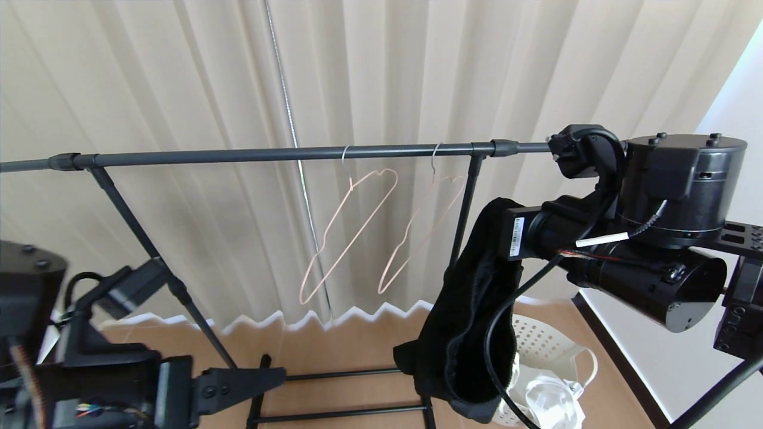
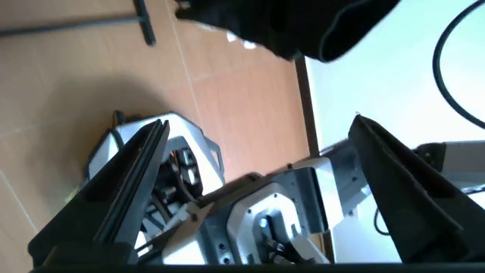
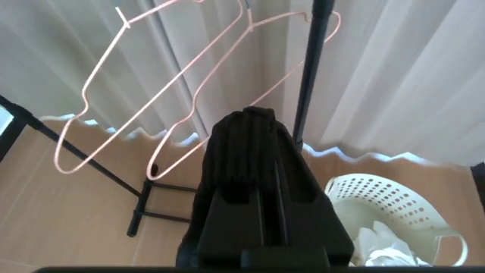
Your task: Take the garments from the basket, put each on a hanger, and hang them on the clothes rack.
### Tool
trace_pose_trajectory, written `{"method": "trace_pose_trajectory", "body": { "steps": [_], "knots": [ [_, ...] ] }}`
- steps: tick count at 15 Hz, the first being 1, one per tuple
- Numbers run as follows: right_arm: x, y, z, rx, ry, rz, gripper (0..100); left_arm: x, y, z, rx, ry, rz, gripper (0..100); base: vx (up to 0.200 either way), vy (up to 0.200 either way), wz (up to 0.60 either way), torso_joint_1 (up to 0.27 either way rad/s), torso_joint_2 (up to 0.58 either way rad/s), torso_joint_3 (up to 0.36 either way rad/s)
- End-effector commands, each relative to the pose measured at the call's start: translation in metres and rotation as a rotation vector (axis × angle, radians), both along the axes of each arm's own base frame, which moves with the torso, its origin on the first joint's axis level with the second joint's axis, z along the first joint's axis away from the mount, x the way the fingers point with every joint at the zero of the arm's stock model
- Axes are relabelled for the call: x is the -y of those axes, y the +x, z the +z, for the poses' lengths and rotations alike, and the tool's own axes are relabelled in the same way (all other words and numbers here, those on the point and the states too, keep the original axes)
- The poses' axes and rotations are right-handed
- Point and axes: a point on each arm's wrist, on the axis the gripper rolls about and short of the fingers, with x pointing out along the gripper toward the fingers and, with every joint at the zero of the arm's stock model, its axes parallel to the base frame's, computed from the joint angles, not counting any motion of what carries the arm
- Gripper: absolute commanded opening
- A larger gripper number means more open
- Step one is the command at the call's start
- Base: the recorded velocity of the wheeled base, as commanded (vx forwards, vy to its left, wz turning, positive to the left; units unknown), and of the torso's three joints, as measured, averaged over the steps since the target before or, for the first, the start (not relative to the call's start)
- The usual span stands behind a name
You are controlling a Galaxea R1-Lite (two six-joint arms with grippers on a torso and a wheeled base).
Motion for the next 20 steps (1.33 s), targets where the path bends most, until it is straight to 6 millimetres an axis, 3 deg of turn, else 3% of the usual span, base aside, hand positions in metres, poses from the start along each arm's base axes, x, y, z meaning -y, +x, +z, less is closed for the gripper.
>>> {"method": "trace_pose_trajectory", "body": {
  "steps": [1, 5, 14, 20],
  "knots": [
    [-0.012, 0.003, -0.008, -0.014, -0.007, 0.022, 0, 0.078, 0.042, -0.023, -0.168, 0.072, -0.135, 100, 0.0, 0.0, 0.0, 0.0, 0.0, 0.0],
    [-0.016, 0.005, -0.009, -0.003, 0.02, 0.022, 0, 0.131, 0.05, -0.046, -0.163, 0.187, -0.178, 100, 0.0, 0.0, 0.0, 0.0, 0.0, 0.0],
    [-0.018, -0.001, -0.006, 0.004, 0.027, 0.04, 0, 0.178, 0.084, -0.075, -0.1, 0.264, -0.092, 100, 0.0, 0.0, 0.0, 0.0, 0.0, 0.0],
    [-0.017, -0.008, 0.002, 0.028, 0.033, 0.021, 0, 0.197, 0.1, -0.092, -0.093, 0.285, -0.077, 100, 0.0, 0.0, 0.0, 0.0, 0.0, 0.0]
  ]
}}
